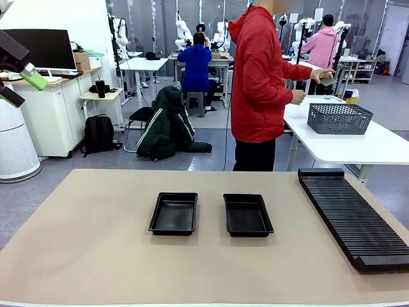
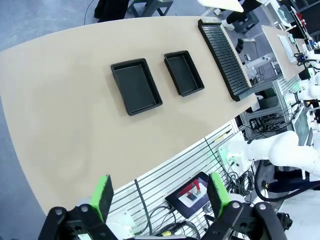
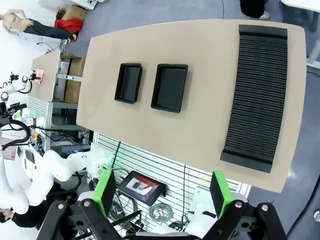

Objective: Inspect and transfer BCBs to ESD trays.
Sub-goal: Pick up the Blank PCB from the PCB Rack and place it in the left ESD tray.

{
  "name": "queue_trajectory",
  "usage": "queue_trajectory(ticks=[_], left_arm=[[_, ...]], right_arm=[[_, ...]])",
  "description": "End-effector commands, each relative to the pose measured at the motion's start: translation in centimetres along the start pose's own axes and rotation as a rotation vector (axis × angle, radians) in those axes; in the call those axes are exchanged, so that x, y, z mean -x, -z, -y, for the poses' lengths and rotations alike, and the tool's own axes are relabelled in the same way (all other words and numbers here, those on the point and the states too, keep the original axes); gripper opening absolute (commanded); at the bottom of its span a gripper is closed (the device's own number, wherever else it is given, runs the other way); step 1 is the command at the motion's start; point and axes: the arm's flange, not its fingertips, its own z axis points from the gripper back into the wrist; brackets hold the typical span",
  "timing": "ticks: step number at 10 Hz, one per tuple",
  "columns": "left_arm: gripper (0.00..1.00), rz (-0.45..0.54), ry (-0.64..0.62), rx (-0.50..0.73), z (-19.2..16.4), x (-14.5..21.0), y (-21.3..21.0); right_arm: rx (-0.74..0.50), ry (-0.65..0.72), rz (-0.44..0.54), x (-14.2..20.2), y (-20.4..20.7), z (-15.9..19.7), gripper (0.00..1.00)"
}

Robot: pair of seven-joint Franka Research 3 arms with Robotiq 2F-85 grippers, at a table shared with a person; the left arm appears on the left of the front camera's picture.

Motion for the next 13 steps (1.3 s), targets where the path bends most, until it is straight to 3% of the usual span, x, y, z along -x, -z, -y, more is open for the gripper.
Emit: queue_trajectory(ticks=[1, 4, 9, 13], left_arm=[[1.00, -0.003, 0.002, 0.030, -0.3, 0.2, 0.0], [1.00, 0.038, -0.022, 0.041, -0.6, 0.6, 0.1], [1.00, 0.128, -0.118, -0.062, 1.3, 1.7, -2.7], [1.00, 0.075, -0.221, -0.122, 1.9, 1.4, -3.8]], right_arm=[[-0.019, -0.010, -0.015, -0.7, -0.5, -0.2, 1.00], [0.006, -0.002, 0.000, -0.7, -0.3, -0.1, 1.00], [0.006, -0.002, 0.000, -0.7, -0.3, -0.1, 1.00], [0.006, -0.002, 0.000, -0.7, -0.3, -0.1, 1.00]])
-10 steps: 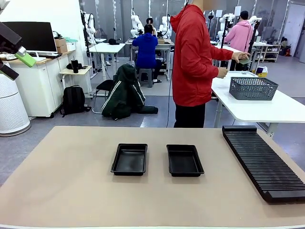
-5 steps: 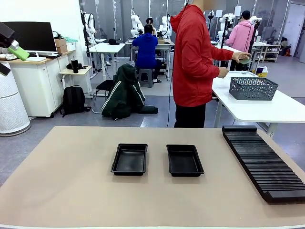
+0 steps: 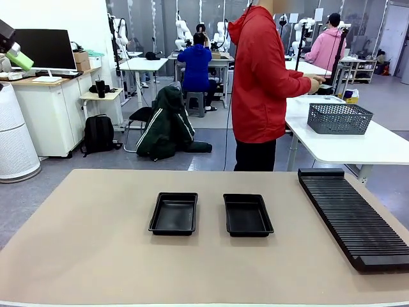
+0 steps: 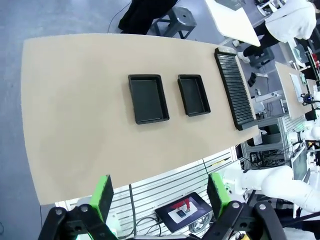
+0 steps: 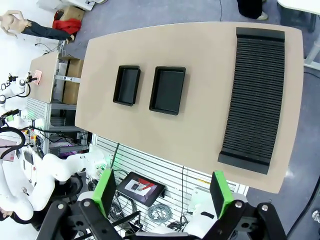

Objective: Inspect and transfer BCBs to ESD trays.
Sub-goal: Pick up the Blank PCB from the PCB Rack and place it in the left ESD tray.

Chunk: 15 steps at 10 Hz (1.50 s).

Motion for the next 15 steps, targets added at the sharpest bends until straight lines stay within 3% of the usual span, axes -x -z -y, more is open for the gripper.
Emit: queue_trajectory(ticks=[1, 10, 15], left_arm=[[1.00, -0.034, -0.045, -0.054, 0.5, -0.2, -0.8], [1.00, -0.087, 0.000, -0.183, 3.5, -2.8, -2.7], [1.00, -0.099, 0.005, -0.212, 3.6, -4.1, -3.0]], right_arm=[[-0.005, -0.004, 0.001, 0.3, 0.1, -0.1, 1.00], [-0.005, -0.004, 0.001, 0.3, 0.1, -0.1, 1.00], [-0.005, -0.004, 0.001, 0.3, 0.1, -0.1, 1.00]])
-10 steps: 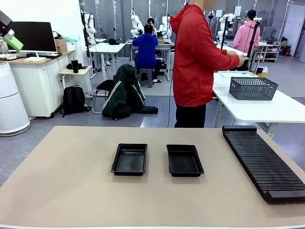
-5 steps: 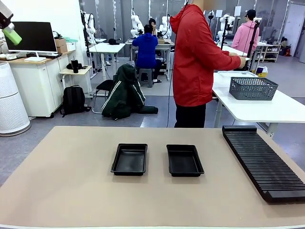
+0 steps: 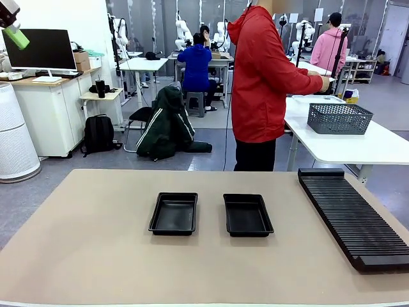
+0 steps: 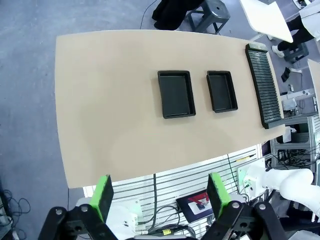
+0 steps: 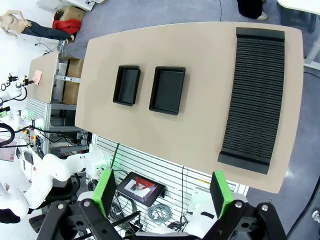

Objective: Inspect and transfer BCBs to ESD trays.
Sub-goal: Pick up the Blank PCB from the PCB Rack and place it in the left ESD tray.

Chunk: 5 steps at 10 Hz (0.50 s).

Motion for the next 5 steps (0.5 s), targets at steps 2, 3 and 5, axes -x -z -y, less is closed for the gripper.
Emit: queue_trajectory(ticks=[2, 3, 5], left_arm=[[1.00, -0.040, -0.024, -0.014, -0.36, -0.19, -0.43], [1.00, -0.065, -0.039, -0.006, -0.54, -0.14, -0.27], [1.00, -0.068, -0.063, -0.032, -0.67, 0.04, -0.68]], right_arm=[[-0.005, -0.004, 0.001, 0.26, 0.11, -0.11, 1.00], [-0.005, -0.004, 0.001, 0.26, 0.11, -0.11, 1.00], [-0.005, -0.004, 0.001, 0.26, 0.11, -0.11, 1.00]])
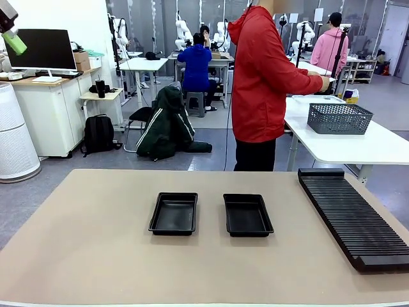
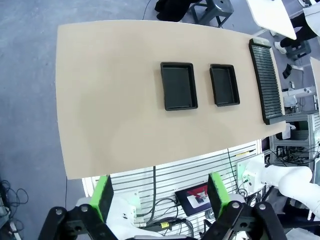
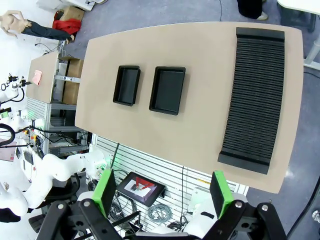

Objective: Inspect and transfer BCBs to ESD trays.
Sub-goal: Pick up the Blank PCB from the PCB Rack and place it in the left ESD tray.

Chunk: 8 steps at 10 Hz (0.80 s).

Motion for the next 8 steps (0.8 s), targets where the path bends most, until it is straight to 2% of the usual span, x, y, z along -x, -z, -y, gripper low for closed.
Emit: queue_trajectory(ticks=[1, 8], left_arm=[[1.00, -0.016, -0.031, -0.030, -0.1, 0.0, -1.1], [1.00, -0.014, -0.009, -0.064, 0.3, -1.0, -2.3]], right_arm=[[-0.005, -0.004, 0.001, 0.3, 0.1, -0.1, 1.00], [-0.005, -0.004, 0.001, 0.3, 0.1, -0.1, 1.00]])
